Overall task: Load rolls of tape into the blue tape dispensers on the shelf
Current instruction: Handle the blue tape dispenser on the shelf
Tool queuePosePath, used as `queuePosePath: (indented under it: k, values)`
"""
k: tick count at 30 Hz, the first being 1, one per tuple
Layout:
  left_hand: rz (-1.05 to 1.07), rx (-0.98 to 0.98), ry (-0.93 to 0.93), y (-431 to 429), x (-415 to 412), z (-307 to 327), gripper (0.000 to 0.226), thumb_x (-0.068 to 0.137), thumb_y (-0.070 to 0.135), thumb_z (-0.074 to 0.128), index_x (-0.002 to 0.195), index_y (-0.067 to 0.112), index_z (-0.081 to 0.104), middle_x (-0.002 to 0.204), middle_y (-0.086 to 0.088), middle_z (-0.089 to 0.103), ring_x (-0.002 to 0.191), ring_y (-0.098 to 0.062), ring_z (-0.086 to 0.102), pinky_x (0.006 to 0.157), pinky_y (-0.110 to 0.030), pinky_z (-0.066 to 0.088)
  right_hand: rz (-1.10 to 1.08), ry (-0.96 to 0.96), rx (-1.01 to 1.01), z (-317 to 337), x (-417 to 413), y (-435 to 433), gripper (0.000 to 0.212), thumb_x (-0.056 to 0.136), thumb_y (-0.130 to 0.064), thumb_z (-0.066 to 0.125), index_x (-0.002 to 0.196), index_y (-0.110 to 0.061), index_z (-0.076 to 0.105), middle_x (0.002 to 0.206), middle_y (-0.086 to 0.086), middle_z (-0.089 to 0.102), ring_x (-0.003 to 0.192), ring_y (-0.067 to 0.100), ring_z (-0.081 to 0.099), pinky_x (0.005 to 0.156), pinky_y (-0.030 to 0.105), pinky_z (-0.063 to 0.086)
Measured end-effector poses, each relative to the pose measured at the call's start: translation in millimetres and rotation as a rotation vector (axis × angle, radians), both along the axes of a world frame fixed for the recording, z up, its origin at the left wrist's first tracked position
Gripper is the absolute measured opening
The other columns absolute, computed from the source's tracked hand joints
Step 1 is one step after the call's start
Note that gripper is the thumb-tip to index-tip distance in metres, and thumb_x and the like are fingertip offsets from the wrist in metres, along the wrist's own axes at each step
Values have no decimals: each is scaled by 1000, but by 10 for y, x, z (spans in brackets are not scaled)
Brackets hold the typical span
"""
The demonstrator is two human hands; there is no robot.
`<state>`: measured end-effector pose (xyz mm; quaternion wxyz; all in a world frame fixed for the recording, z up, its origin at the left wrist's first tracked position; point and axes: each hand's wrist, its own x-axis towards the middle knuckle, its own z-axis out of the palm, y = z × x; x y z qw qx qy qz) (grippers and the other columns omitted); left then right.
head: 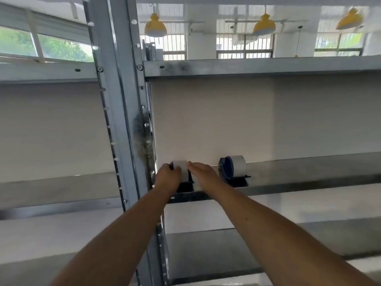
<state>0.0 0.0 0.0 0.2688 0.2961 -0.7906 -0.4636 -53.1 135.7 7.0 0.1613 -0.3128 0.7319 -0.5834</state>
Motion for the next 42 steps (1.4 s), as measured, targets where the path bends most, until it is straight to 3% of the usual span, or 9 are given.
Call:
queuePosePath:
  k: [7, 12, 14, 18, 22, 26, 31, 37, 42]
  values:
    - [110, -35, 21, -52, -188, 103, 32, 107, 32, 44, 104, 11, 69, 77, -1, 57, 76, -22, 58, 74, -30, 45, 53, 546, 496, -338, -464, -88, 49, 106, -49, 39, 107, -12, 72, 105, 7, 73, 99, 26, 66, 76, 32, 47]
    - [115, 230, 104, -213, -525, 684, 43, 106, 33, 45, 108, -5, 66, 106, -20, 69, 104, -36, 66, 84, -36, 50, 51, 1041, 676, -398, -577, -187, 59, 106, -45, 31, 104, -6, 76, 118, 12, 70, 103, 26, 61, 93, 39, 48]
    - [115, 322, 156, -321, -643, 815, 52, 100, 37, 54, 128, -6, 62, 120, -22, 68, 111, -38, 67, 86, -36, 51, 66, 980, 706, -373, -581, -196, 60, 104, -52, 33, 117, -10, 74, 134, 10, 65, 113, 27, 61, 99, 43, 49]
    - [58, 408, 163, -515, -820, 702, 80, 82, 52, 66, 139, -3, 57, 129, -21, 67, 114, -40, 67, 103, -50, 55, -1, 672, 534, -166, -576, -199, 58, 95, -67, 49, 91, -14, 72, 102, 6, 73, 92, 21, 67, 85, 38, 54]
    - [49, 387, 112, -414, -735, 737, 63, 98, 45, 65, 136, -5, 58, 132, -22, 65, 118, -41, 66, 103, -49, 56, -111, 469, 138, 229, -595, -417, 42, 94, -51, 67, 115, -15, 74, 114, 0, 71, 99, 18, 66, 79, 28, 50]
    - [31, 395, 93, -405, -706, 758, 68, 97, 56, 62, 136, 0, 58, 129, -21, 66, 114, -40, 67, 100, -49, 57, -98, 300, 38, 364, -624, -547, 31, 100, -30, 64, 72, -18, 56, 73, -3, 55, 71, 14, 53, 62, 27, 37]
    - [64, 374, 73, -490, -704, 731, 64, 102, 47, 56, 143, -3, 51, 136, -23, 62, 123, -40, 62, 108, -48, 51, -247, 154, -57, 265, -781, -395, 24, 104, -24, 56, 88, -8, 64, 79, 1, 59, 74, 16, 54, 60, 29, 38]
    - [50, 307, 65, -448, -717, 683, 52, 102, 41, 60, 125, -6, 59, 108, -19, 62, 102, -34, 63, 101, -44, 53, -96, 652, 585, 201, -869, -111, 17, 98, -9, 54, 110, -8, 67, 107, 9, 69, 102, 29, 67, 70, 23, 44]
    - [47, 335, 59, -422, -740, 694, 54, 102, 41, 61, 126, -6, 60, 114, -22, 64, 118, -40, 65, 101, -43, 53, 55, 677, 915, 148, -822, -196, 37, 92, -15, 60, 127, -6, 67, 124, 11, 68, 113, 29, 66, 85, 33, 58]
